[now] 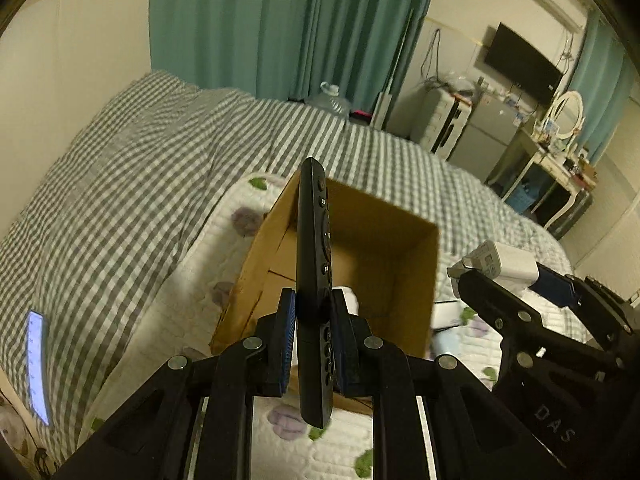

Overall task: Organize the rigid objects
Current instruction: 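Carry the remote and plug into the cardboard box and open both tools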

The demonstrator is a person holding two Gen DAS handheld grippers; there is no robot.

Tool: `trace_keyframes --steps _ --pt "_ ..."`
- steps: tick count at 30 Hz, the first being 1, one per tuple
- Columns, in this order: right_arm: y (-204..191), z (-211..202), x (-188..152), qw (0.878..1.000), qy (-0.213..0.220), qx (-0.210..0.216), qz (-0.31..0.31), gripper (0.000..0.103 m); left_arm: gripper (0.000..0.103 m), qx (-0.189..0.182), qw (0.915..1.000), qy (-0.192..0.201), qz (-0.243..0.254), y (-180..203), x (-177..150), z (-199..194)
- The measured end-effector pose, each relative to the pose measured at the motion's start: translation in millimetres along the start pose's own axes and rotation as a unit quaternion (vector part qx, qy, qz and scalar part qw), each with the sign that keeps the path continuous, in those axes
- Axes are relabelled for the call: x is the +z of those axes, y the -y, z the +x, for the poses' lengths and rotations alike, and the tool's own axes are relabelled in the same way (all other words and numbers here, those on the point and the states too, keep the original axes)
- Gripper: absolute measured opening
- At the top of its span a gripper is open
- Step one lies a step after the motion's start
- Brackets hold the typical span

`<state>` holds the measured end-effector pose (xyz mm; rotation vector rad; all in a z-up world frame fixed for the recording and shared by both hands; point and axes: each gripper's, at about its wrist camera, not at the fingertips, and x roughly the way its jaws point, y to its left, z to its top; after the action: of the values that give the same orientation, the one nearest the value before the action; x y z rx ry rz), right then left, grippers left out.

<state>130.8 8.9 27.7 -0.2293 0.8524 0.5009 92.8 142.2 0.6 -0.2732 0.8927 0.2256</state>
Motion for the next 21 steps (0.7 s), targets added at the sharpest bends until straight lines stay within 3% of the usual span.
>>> trace_keyframes --steps 10,16,19,20,21 --pt "10 75 3 0.999 -0.028 0.014 0.018 0.056 0.017 0.015 0.9996 -0.019 0.015 -1 0 57" --pt "17 92 2 0.998 -0.025 0.033 0.049 0.058 0.017 0.023 0.9993 -0.016 0.025 2 -2 69" --pt "24 83 0 0.997 -0.011 0.048 0.065 0.072 0.021 0.027 0.9992 -0.020 0.022 4 -4 71" --pt "27 77 0 0.997 -0.002 0.048 0.067 0.077 0.025 0.028 0.9992 -0.015 0.025 6 -4 68" --pt "31 69 0 0.997 0.007 0.047 0.068 0.080 0.037 0.030 0.9991 -0.010 0.028 10 -4 64"
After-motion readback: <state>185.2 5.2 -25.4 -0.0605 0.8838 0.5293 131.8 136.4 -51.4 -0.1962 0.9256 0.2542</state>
